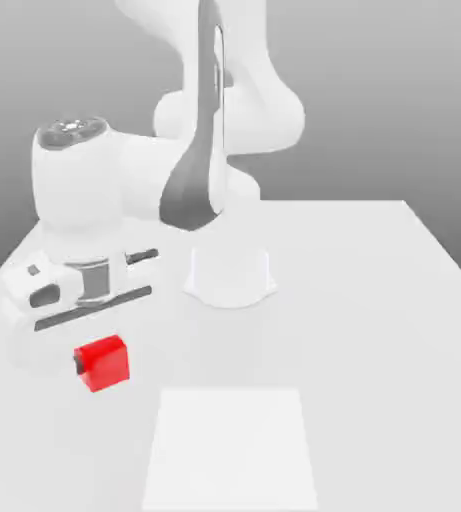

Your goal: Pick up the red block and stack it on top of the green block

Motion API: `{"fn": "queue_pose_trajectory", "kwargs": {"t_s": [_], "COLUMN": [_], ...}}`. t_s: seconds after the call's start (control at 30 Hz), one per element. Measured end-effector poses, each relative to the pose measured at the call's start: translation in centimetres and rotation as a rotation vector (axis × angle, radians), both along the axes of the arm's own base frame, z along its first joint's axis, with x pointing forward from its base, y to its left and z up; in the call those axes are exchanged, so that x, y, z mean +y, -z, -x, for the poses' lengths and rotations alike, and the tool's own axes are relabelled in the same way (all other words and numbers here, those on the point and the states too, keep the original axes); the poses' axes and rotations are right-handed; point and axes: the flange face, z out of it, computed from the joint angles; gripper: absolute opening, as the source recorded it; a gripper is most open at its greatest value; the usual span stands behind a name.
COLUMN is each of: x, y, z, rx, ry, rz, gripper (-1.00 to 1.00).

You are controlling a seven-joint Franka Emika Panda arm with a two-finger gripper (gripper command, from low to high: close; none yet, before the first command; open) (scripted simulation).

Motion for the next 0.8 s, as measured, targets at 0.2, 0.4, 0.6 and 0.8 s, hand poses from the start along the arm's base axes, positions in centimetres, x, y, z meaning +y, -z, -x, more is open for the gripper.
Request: {"fn": "queue_pose_trajectory", "kwargs": {"t_s": [0.2,0.4,0.6,0.8], "x": [-6.0,-10.7,-11.9,-12.1], "y": [-0.8,-1.2,-0.6,0.7], "z": [6.4,14.4,16.9,16.9], "rx": [0.0,-0.007,-0.013,-0.013], "ry": [0.103,0.232,0.27,0.268], "rz": [-0.006,-0.024,-0.019,-0.01], "gripper": [-1.0,-1.0,-1.0,-1.0]}}
